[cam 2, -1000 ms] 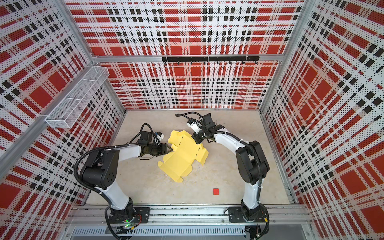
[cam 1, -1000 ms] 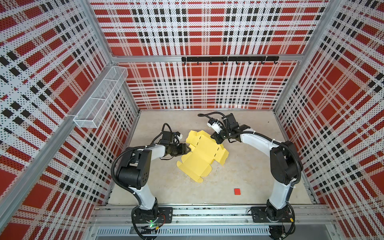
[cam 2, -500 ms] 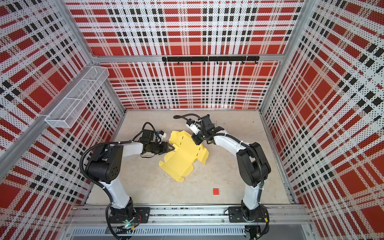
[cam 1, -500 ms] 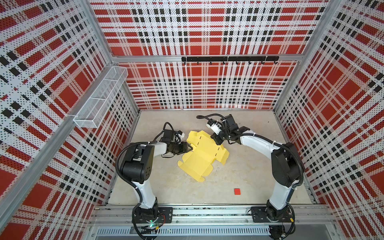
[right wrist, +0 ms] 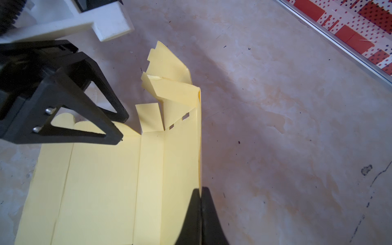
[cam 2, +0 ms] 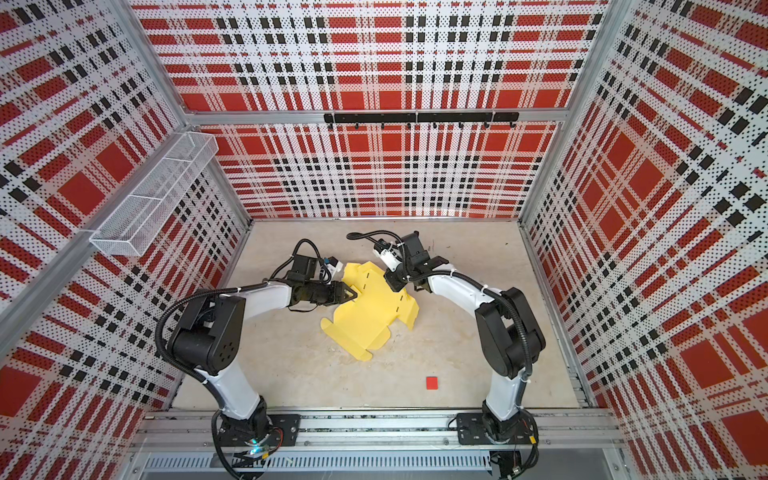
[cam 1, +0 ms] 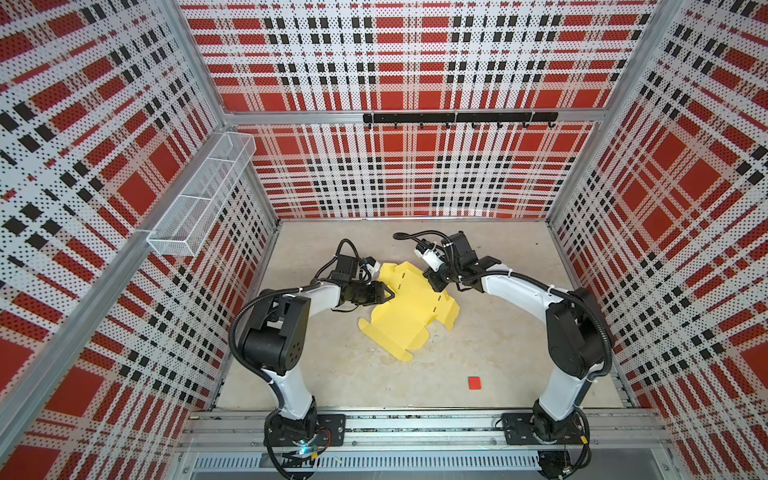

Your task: Fold the paper box

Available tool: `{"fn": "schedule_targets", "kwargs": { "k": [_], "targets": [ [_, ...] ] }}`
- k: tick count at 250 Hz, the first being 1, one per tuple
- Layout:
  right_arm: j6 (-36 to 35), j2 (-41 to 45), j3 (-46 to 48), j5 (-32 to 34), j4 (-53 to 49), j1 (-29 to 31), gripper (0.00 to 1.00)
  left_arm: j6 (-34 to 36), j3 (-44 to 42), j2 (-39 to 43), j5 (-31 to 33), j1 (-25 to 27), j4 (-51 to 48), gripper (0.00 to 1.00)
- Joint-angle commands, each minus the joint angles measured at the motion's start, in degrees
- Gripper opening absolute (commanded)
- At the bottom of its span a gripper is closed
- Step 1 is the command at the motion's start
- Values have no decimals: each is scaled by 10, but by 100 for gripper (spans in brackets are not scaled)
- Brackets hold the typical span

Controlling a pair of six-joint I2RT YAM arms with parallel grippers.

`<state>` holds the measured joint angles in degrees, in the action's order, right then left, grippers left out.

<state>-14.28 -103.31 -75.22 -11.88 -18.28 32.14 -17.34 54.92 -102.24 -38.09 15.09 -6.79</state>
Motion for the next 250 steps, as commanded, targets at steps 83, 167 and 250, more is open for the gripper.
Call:
{"fn": "schedule_targets", "kwargs": {
  "k": [83, 167, 250],
  "targets": [
    [-11, 56, 40, 71, 55, 23, 0, -8, -10, 57, 74, -36, -40, 58],
    [-26, 66, 54, 90, 92, 46, 0, -107, -53, 123, 140, -31, -11, 13],
    [-26, 67, 62, 113, 108, 63, 0, -359, -134, 19, 48, -127, 244, 0]
  ]
}}
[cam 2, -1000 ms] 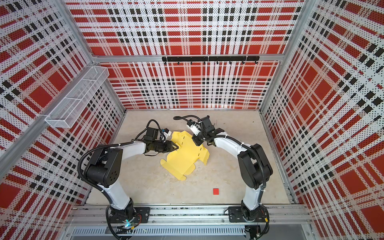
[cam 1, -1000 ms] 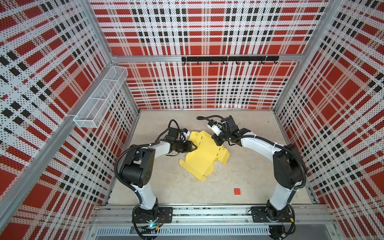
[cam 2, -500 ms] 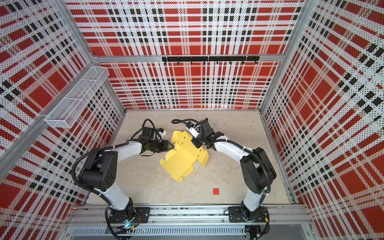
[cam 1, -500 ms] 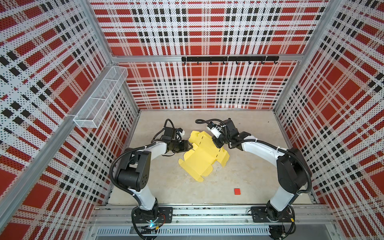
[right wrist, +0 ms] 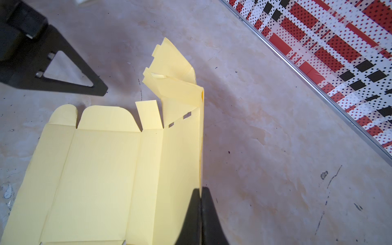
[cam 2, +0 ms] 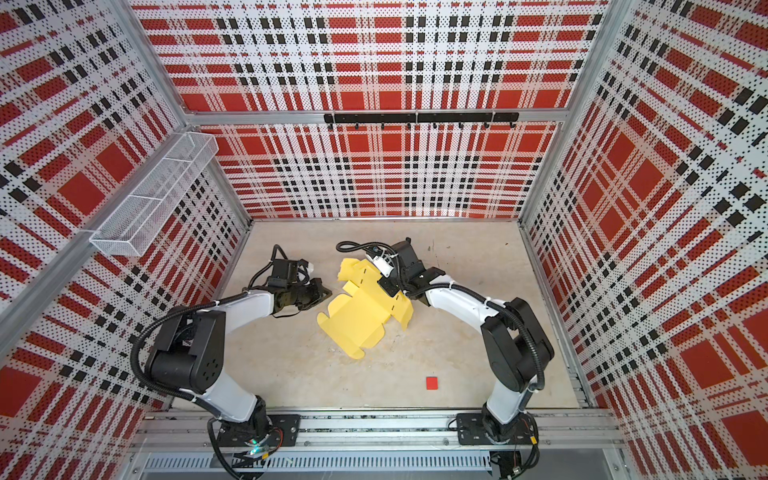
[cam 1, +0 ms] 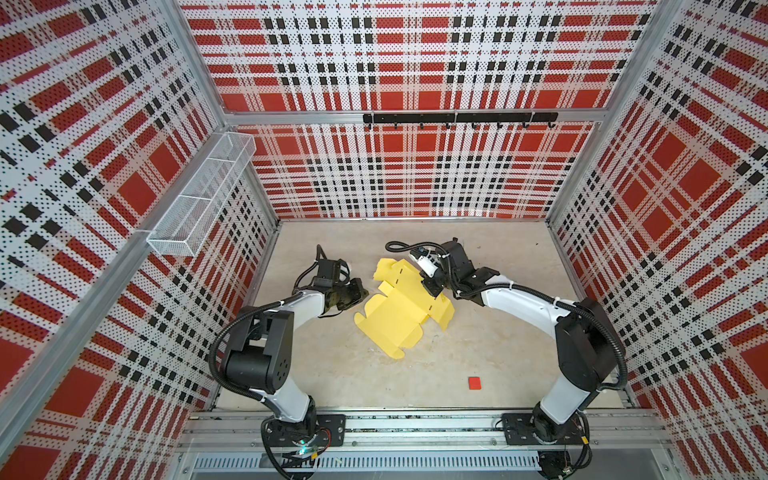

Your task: Fold the paper box

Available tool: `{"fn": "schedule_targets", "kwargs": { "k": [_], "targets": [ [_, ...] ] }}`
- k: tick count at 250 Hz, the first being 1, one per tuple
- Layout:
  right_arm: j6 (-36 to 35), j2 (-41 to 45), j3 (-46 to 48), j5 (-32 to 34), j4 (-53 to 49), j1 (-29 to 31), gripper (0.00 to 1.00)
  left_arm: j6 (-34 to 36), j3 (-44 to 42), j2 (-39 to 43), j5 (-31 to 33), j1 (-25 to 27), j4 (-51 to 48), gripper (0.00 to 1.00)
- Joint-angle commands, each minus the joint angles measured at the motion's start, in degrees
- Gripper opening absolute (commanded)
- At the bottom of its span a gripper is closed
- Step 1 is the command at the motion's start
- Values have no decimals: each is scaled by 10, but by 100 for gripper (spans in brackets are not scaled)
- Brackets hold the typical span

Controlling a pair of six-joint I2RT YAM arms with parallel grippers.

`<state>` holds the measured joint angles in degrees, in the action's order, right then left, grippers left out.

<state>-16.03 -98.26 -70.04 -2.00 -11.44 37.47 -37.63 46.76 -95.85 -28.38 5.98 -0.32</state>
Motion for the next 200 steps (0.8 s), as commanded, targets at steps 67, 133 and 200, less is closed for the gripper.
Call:
{"fn": "schedule_targets", "kwargs": {
  "k": [67, 133, 200],
  "targets": [
    [-12, 6, -1, 34, 38, 33, 0, -190, -48, -102, -39, -15, 288, 0],
    [-18, 3, -14, 47, 29, 40, 0, -186, -33, -94, -31, 12, 264, 0],
    [-8, 6, -4, 51, 31, 42, 0, -200, -48, -58, -18, 39, 254, 0]
  ]
}}
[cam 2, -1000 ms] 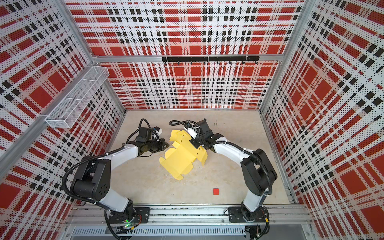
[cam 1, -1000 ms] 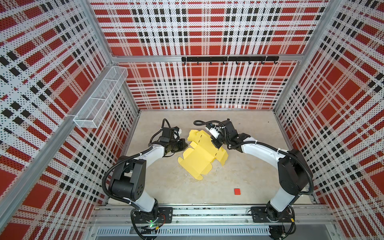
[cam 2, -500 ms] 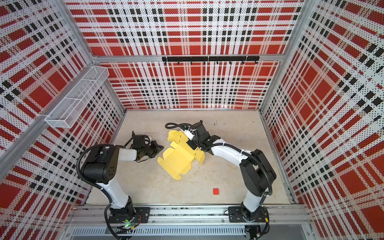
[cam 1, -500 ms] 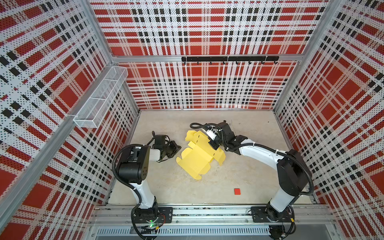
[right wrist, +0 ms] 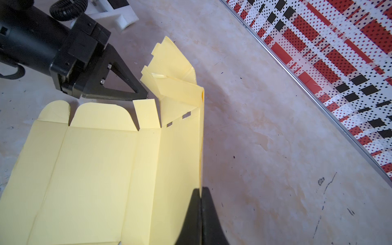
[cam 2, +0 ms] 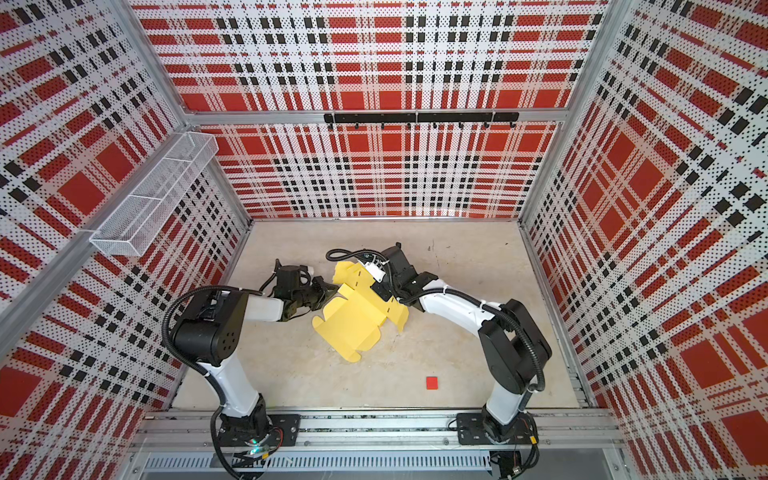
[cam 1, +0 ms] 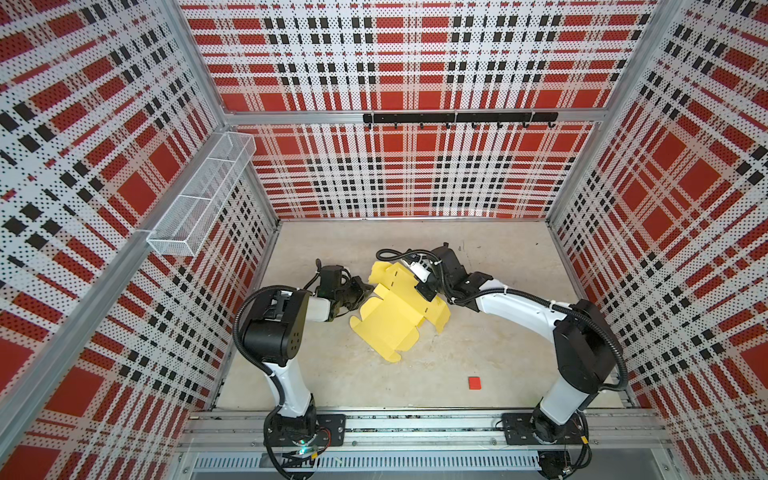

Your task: Fold the paper box

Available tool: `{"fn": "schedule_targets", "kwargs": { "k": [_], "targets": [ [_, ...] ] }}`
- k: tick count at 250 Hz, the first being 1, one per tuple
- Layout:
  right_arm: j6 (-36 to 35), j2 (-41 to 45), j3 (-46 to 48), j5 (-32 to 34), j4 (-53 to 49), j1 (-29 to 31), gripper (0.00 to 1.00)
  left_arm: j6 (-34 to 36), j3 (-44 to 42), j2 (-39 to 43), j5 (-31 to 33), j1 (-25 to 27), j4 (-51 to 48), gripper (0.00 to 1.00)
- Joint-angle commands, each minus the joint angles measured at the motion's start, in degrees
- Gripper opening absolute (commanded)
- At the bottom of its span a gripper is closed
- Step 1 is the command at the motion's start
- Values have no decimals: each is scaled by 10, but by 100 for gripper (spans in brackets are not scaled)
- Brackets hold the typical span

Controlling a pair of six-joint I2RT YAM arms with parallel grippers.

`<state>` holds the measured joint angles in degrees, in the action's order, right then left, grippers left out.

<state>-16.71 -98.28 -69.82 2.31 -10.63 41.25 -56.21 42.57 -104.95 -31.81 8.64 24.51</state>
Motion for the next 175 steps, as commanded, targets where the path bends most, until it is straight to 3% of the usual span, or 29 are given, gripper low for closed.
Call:
{"fn": "schedule_targets", "kwargs": {
  "k": [1, 78, 175],
  "targets": [
    [-1, 6, -6, 8, 24, 4, 0, -14, -7, 33, 17, 13, 5, 0],
    [-2, 11, 5, 11, 33, 9, 0, -7, -11, 61, 16, 51, 16, 0],
    [-4, 9, 29, 28, 64, 13, 0, 8, -11, 20, 24, 83, -5, 0]
  ]
}}
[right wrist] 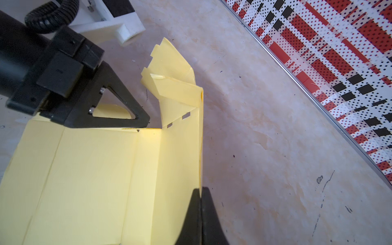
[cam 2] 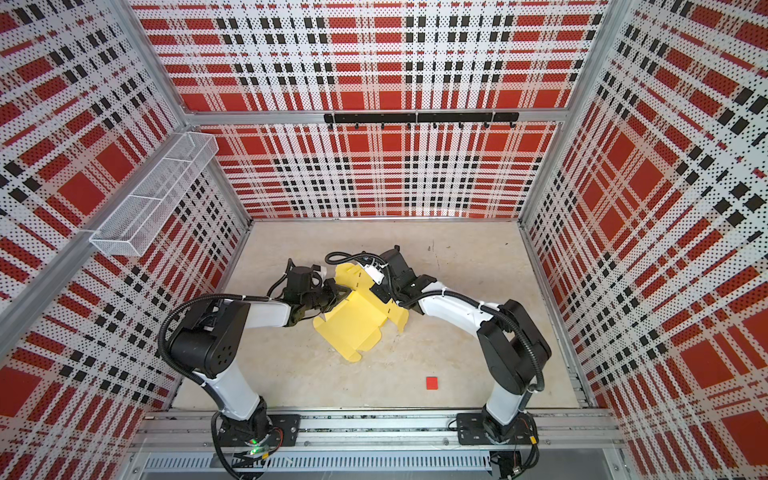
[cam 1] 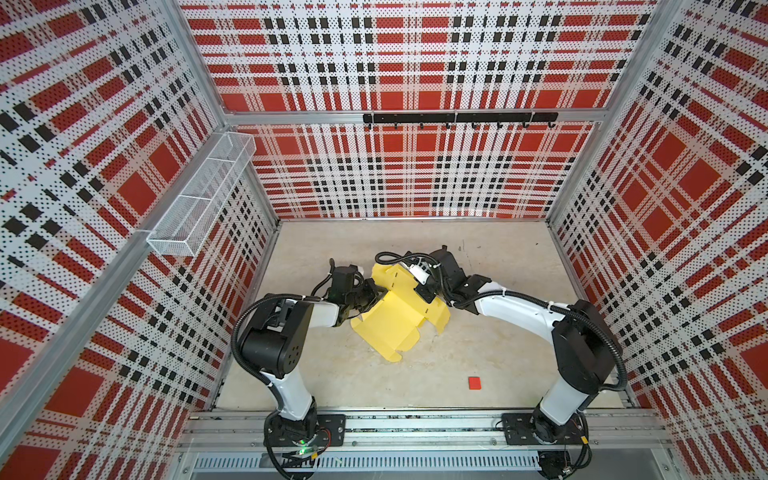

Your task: Fold the paper box

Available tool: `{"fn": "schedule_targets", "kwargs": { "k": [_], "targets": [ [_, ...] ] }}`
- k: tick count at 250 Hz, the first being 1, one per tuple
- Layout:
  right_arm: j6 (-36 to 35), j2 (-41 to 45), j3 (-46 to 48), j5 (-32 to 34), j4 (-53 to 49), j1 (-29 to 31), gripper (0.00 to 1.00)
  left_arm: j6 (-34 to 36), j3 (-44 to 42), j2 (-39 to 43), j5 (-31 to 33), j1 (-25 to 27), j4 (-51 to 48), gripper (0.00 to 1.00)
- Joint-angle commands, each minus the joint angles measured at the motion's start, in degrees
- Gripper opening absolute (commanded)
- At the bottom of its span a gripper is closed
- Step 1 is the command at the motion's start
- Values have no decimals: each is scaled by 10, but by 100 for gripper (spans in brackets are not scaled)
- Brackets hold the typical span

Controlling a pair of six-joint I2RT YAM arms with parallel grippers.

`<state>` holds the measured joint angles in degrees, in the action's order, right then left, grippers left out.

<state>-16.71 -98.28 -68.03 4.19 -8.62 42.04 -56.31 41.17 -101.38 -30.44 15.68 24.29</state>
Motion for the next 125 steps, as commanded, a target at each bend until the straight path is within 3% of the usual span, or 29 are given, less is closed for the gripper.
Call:
{"fn": "schedule_targets", "kwargs": {
  "k": [1, 125],
  "targets": [
    [-3, 10, 11, 10, 43, 5, 0, 10, 3, -15, 11, 13, -3, 0],
    [-8, 16, 52, 22, 89, 9, 0, 38, 15, -48, 12, 50, -24, 0]
  ]
}}
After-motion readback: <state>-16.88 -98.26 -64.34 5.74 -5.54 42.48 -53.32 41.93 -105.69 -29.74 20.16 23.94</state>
